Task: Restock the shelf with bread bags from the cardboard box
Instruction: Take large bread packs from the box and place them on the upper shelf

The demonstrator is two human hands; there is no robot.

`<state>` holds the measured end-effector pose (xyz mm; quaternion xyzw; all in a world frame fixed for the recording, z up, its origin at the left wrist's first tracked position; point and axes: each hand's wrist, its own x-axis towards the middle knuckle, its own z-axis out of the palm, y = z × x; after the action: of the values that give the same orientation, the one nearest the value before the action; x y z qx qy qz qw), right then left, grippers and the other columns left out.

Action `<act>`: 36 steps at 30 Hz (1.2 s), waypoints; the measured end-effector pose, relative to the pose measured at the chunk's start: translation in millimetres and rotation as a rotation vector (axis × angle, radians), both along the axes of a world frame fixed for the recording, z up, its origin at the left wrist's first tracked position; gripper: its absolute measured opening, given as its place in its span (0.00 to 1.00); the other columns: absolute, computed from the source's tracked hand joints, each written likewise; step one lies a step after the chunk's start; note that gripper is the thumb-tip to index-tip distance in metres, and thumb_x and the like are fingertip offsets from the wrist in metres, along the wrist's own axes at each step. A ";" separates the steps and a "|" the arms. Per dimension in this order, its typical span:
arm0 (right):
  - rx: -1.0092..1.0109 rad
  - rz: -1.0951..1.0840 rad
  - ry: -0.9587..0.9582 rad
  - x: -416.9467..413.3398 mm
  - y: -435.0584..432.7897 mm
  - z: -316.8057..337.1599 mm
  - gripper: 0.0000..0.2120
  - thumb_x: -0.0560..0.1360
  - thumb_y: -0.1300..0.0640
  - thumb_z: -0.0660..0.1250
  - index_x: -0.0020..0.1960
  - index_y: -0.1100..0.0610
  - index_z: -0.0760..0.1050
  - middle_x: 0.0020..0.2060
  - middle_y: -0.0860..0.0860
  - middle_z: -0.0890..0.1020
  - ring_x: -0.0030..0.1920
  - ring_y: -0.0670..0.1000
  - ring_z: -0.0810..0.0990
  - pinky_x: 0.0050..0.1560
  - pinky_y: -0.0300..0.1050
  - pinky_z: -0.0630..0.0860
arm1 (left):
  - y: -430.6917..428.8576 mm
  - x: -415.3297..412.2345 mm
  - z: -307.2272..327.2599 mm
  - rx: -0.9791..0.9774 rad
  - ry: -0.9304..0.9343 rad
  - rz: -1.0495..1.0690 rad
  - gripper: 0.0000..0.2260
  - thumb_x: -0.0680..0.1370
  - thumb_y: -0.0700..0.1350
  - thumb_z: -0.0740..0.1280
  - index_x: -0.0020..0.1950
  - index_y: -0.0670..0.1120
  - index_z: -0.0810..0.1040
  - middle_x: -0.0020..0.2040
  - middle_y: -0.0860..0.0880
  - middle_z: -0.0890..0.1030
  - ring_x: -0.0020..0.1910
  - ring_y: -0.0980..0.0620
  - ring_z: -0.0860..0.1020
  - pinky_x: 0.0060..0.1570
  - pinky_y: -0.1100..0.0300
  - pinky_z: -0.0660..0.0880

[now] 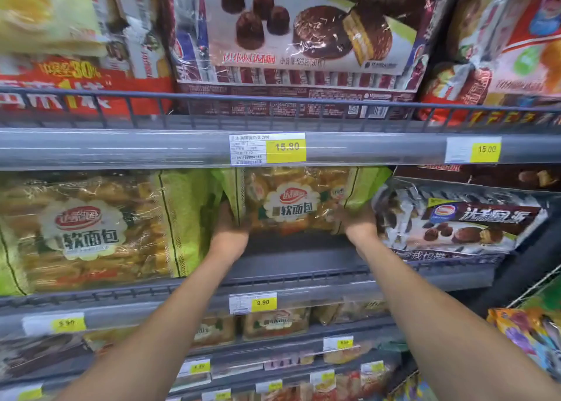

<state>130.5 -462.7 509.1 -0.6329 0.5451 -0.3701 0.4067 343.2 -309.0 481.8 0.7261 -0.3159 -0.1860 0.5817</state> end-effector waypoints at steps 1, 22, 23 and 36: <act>0.000 -0.013 0.013 2.3 -1.0 -5.1 0.38 0.76 0.52 0.73 0.76 0.65 0.59 0.66 0.54 0.72 0.68 0.54 0.72 0.66 0.45 0.67 | -1.2 -0.6 2.2 0.026 -0.022 -0.012 0.25 0.74 0.55 0.68 0.66 0.44 0.71 0.61 0.43 0.81 0.59 0.43 0.79 0.61 0.49 0.76; 0.040 0.015 0.203 -13.6 8.9 -11.7 0.26 0.78 0.37 0.65 0.57 0.61 0.73 0.51 0.60 0.82 0.54 0.62 0.81 0.56 0.52 0.75 | 11.7 -10.3 6.1 0.130 0.021 -0.017 0.23 0.76 0.60 0.65 0.68 0.52 0.71 0.65 0.48 0.80 0.61 0.44 0.79 0.64 0.50 0.73; 0.050 0.020 0.201 -17.0 13.9 -9.6 0.29 0.77 0.37 0.65 0.63 0.61 0.70 0.56 0.59 0.80 0.59 0.62 0.79 0.59 0.51 0.73 | 15.8 -14.9 8.6 0.140 0.023 -0.004 0.22 0.77 0.57 0.66 0.69 0.52 0.70 0.65 0.48 0.80 0.62 0.43 0.78 0.63 0.52 0.72; -0.133 0.204 0.230 -107.0 89.6 -12.8 0.41 0.75 0.41 0.71 0.81 0.51 0.56 0.78 0.49 0.63 0.77 0.54 0.62 0.75 0.55 0.64 | 77.8 -113.0 12.2 0.154 -0.212 0.072 0.33 0.82 0.49 0.65 0.82 0.45 0.53 0.82 0.47 0.55 0.81 0.49 0.53 0.79 0.50 0.54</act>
<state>23.5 -373.1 496.3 -0.7486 0.4953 -0.2872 0.3344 230.3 -231.2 494.0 0.7951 -0.3343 -0.1111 0.4937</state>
